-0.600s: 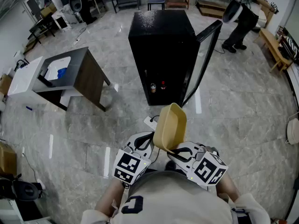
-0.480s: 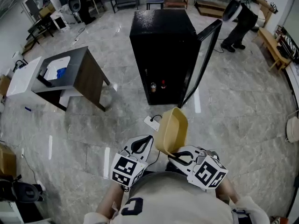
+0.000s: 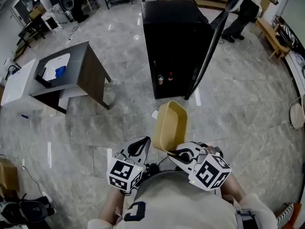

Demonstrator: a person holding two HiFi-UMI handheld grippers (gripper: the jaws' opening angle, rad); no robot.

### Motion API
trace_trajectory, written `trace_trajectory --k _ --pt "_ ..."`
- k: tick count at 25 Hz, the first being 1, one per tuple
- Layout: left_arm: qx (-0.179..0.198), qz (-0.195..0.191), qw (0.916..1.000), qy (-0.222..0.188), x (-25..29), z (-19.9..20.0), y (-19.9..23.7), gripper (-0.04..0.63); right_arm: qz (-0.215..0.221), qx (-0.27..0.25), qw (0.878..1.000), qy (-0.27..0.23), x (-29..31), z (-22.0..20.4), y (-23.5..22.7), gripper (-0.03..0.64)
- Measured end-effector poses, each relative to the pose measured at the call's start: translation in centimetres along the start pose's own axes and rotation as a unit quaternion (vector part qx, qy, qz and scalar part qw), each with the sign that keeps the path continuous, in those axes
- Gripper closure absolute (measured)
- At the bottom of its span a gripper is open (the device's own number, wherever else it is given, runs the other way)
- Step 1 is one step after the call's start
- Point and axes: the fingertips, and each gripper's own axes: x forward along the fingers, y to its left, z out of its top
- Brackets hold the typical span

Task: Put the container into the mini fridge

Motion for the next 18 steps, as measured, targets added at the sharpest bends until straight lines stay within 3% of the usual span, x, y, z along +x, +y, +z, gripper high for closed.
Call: trace_trajectory --k 7,18 --pt "-0.024 -0.028 0.9992 -0.017 -4.2 -2.0 2.7 0.538 -0.025 -0.013 0.999 0.026 3.7 2.9 2.8 0.583" --pt "-0.002 -0.028 0.9993 -0.026 -5.0 -1.3 4.1 0.538 -0.043 -0.040 0.996 0.068 4.0 2.4 2.7 0.581"
